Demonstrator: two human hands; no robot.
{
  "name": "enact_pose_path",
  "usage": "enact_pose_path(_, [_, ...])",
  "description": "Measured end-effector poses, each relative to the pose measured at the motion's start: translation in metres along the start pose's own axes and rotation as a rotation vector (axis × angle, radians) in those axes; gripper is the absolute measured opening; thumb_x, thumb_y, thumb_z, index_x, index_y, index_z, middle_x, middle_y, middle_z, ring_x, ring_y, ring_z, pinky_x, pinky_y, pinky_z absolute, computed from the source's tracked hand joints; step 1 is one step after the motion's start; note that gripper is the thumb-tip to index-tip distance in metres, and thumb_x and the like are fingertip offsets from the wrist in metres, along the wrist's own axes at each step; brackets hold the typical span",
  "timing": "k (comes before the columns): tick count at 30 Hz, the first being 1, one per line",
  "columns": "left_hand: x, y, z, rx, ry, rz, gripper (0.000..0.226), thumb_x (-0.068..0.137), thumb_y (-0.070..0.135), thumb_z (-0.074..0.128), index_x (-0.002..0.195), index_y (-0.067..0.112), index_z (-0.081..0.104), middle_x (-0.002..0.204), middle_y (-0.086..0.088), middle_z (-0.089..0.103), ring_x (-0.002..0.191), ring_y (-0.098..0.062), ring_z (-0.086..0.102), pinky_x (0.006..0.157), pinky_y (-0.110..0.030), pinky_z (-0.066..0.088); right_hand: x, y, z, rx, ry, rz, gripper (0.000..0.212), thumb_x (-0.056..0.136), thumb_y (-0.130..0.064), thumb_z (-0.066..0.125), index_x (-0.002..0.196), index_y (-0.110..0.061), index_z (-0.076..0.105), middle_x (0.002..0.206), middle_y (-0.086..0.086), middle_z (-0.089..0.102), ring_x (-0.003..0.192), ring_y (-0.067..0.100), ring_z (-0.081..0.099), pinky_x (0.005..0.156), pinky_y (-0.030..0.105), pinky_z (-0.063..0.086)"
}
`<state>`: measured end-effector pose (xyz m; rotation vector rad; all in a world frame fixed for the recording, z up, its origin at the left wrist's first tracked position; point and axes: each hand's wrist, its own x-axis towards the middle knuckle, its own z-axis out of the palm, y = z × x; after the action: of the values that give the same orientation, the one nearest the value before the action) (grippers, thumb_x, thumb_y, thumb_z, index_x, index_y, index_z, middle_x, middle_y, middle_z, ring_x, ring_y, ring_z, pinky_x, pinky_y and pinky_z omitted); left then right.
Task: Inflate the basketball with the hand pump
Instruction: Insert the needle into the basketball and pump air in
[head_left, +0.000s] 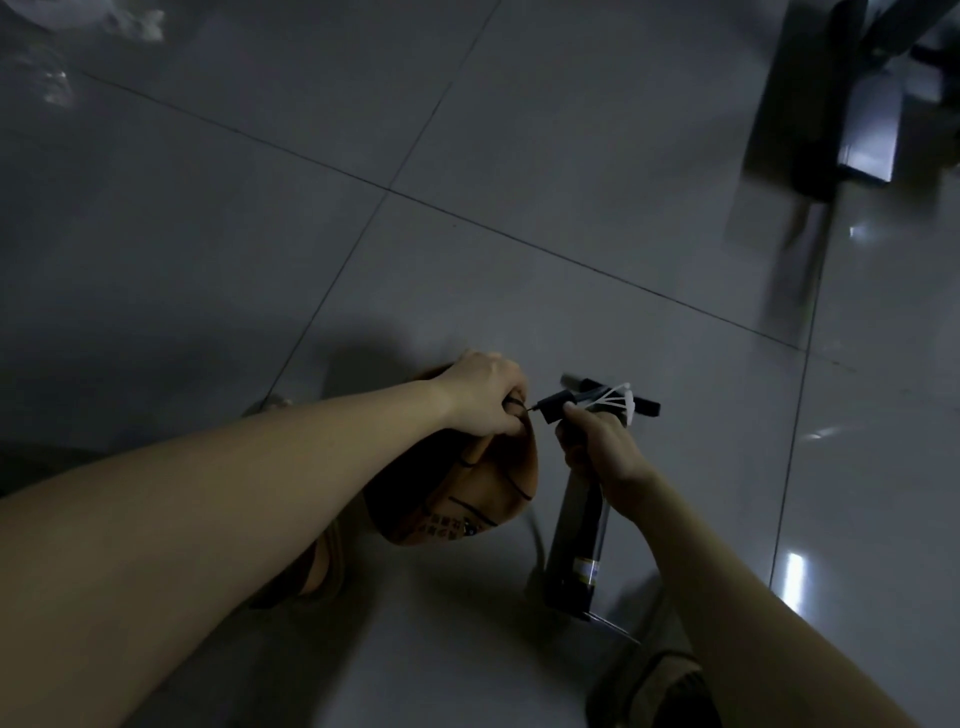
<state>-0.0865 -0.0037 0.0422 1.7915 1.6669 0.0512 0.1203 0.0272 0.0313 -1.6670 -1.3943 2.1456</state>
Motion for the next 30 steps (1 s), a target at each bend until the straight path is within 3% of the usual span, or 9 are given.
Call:
enact_pose_path(9, [0.005,-0.003,0.003,0.006,0.006,0.015,0.030,0.077,0.048,0.073,0.095,0.025,0.066,0.093,0.006,0.060,0.091,-0.020,0.055,0.083,-0.037,0.041,0.007,0.004,0.005,-0.006,0.043,-0.035,0.045,0.105,-0.032,0.043,0.064,-0.016,0.048,0.059,0.005,0.035,0.050,0.015,0.029,0.053,0.032,0.017])
enact_pose_path(21, [0.003,-0.002,0.004,0.047,-0.024,0.025,0.026,0.077,0.047,0.069,0.089,0.024,0.064,0.091,0.005,0.059,0.091,-0.021,0.055,0.090,-0.044,0.044,0.006,0.009,0.010,-0.043,0.001,-0.057,0.051,0.107,-0.030,0.038,0.059,-0.018,0.045,0.050,-0.002,0.036,0.043,0.011,0.030,0.045,0.025,0.022])
enact_pose_path(23, [0.003,-0.001,0.003,0.058,-0.030,0.035,0.031,0.078,0.048,0.069,0.098,0.024,0.065,0.097,0.004,0.062,0.098,-0.023,0.056,0.093,-0.044,0.043,0.005,0.007,0.010,-0.058,-0.027,-0.076,0.049,0.108,-0.028,0.037,0.061,-0.017,0.045,0.051,-0.001,0.037,0.044,0.012,0.031,0.046,0.025,0.024])
enact_pose_path(25, [0.002,0.000,0.003,0.059,-0.048,0.053,0.044,0.082,0.047,0.068,0.121,0.028,0.062,0.114,0.003,0.064,0.112,-0.023,0.055,0.100,-0.046,0.039,0.003,0.006,0.008,-0.060,-0.056,-0.072,0.046,0.108,-0.026,0.035,0.065,-0.017,0.046,0.053,-0.001,0.037,0.044,0.011,0.032,0.046,0.024,0.024])
enact_pose_path(27, [0.000,0.002,0.003,0.083,-0.089,0.084,0.064,0.087,0.045,0.064,0.146,0.037,0.042,0.130,0.003,0.060,0.121,-0.023,0.050,0.107,-0.048,0.034,0.003,0.005,0.006,-0.078,-0.062,-0.054,0.044,0.108,-0.027,0.035,0.067,-0.017,0.047,0.053,-0.002,0.038,0.044,0.011,0.032,0.045,0.024,0.024])
enact_pose_path(30, [-0.002,0.006,0.002,0.158,-0.127,0.136,0.075,0.094,0.042,0.058,0.157,0.046,0.017,0.123,0.003,0.058,0.120,-0.022,0.049,0.110,-0.047,0.032,0.002,0.004,0.004,-0.100,-0.074,-0.033,0.043,0.108,-0.027,0.035,0.068,-0.016,0.046,0.054,-0.002,0.037,0.044,0.011,0.030,0.044,0.024,0.023])
